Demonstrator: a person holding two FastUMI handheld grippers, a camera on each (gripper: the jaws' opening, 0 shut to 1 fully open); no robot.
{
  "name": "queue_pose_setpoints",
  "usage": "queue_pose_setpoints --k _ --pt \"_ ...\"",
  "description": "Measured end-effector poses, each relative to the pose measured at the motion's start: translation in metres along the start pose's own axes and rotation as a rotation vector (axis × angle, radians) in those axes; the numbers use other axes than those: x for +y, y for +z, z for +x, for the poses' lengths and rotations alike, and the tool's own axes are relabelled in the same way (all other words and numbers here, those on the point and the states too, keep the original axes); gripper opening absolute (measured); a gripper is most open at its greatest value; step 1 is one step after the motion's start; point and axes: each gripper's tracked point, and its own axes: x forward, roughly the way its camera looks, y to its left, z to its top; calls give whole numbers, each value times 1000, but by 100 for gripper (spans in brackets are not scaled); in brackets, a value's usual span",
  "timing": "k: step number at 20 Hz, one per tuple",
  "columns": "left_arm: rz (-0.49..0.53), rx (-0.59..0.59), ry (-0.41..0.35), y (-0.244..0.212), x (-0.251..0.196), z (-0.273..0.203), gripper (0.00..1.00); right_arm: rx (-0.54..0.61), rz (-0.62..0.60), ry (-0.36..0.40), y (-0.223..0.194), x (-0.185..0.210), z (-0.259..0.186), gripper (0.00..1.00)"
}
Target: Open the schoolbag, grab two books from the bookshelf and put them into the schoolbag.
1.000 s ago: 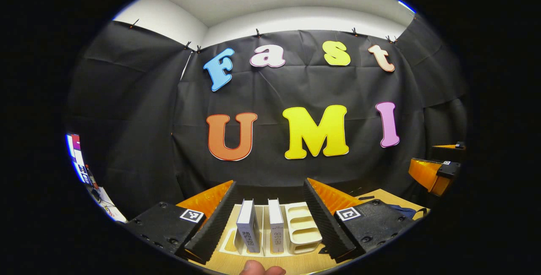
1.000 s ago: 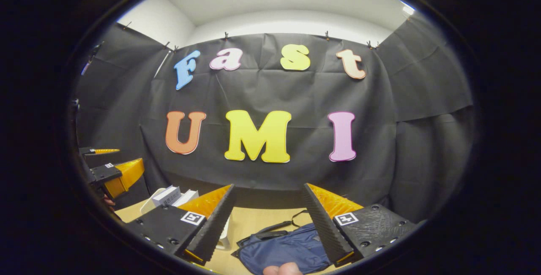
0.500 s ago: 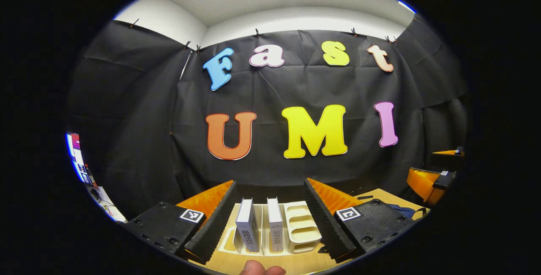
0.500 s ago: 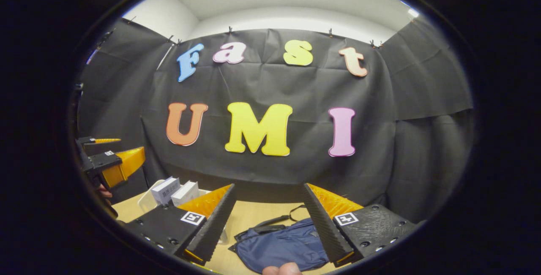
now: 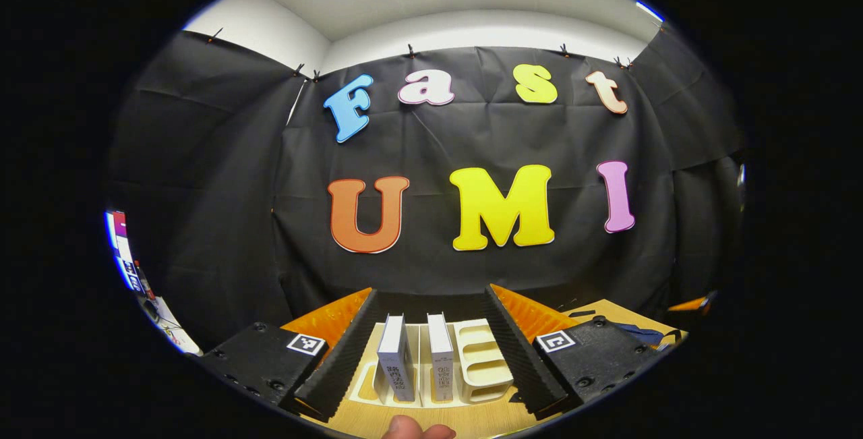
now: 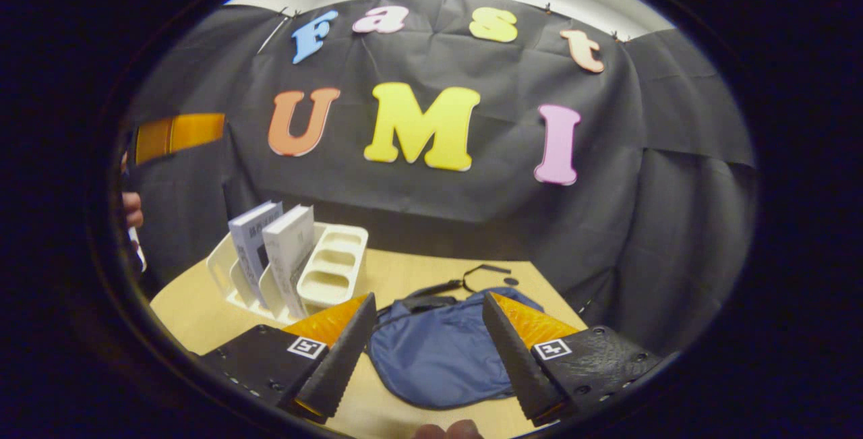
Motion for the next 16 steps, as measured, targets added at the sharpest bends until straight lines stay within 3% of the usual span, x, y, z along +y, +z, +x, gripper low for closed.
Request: queue_pose_setpoints --k 4,8,16 --pt "7 11 38 -7 18 -5 97 239 -131 10 -78 15 30 98" --pt "21 25 80 -10 38 -10 97 383 -211 41 -132 32 40 96" --pt "45 39 152 -18 72 -14 97 467 -378 -34 -189 28 70 99"
